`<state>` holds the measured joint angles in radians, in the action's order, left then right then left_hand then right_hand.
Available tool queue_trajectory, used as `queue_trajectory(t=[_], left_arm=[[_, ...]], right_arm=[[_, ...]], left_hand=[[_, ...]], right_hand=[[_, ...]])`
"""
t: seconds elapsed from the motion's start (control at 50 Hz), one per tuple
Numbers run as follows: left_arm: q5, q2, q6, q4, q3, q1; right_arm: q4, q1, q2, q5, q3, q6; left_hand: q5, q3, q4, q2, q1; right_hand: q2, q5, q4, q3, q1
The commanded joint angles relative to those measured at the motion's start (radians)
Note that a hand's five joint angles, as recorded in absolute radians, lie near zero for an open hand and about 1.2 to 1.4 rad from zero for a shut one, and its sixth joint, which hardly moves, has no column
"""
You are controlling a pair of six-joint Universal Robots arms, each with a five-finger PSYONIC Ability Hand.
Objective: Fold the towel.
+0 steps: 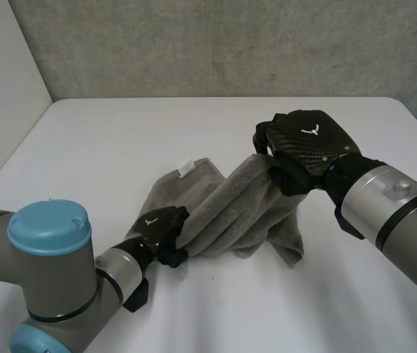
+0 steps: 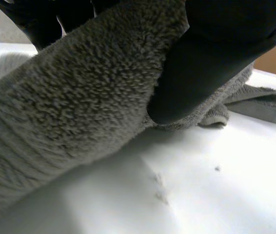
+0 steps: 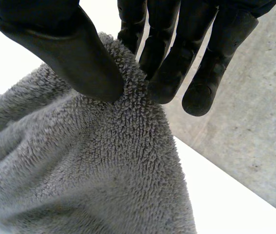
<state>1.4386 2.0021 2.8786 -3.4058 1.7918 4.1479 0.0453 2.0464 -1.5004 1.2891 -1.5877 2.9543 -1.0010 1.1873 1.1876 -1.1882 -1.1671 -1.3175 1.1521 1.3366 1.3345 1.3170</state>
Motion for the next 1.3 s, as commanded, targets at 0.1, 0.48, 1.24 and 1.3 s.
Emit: queue_trajectory(t=[0.1, 0.48, 1.24, 1.3], left_arm=[[0.072, 0.003, 0.172, -0.007, -0.351, 0.069], [0.148, -0.114, 0.222, 0.031, -0.573, 0.084], [0.112, -0.471, 0.232, -0.041, 0.300, 0.210], [0.112, -0.483, 0.232, -0.043, 0.319, 0.215]], right_arm=[[-0.047, 0.018, 0.254, -0.002, 0.323, -0.188], [-0.305, 0.017, 0.170, 0.059, 0.278, -0.106], [0.220, 0.113, 0.262, -0.103, 0.358, -0.156], [0.284, 0.132, 0.339, -0.100, 0.457, -0.216]], left_hand=[[-0.221, 0.209, 0.209, -0.208, -0.229], [-0.221, 0.209, 0.209, -0.208, -0.229], [-0.221, 0.209, 0.209, -0.208, -0.229], [-0.221, 0.209, 0.209, -0.208, -0.229]], right_hand=[[-0.079, 0.070, 0.060, 0.062, 0.079], [-0.079, 0.070, 0.060, 0.062, 0.079], [0.930, -0.940, -0.949, -0.947, -0.930], [0.857, -0.866, -0.876, -0.874, -0.857]])
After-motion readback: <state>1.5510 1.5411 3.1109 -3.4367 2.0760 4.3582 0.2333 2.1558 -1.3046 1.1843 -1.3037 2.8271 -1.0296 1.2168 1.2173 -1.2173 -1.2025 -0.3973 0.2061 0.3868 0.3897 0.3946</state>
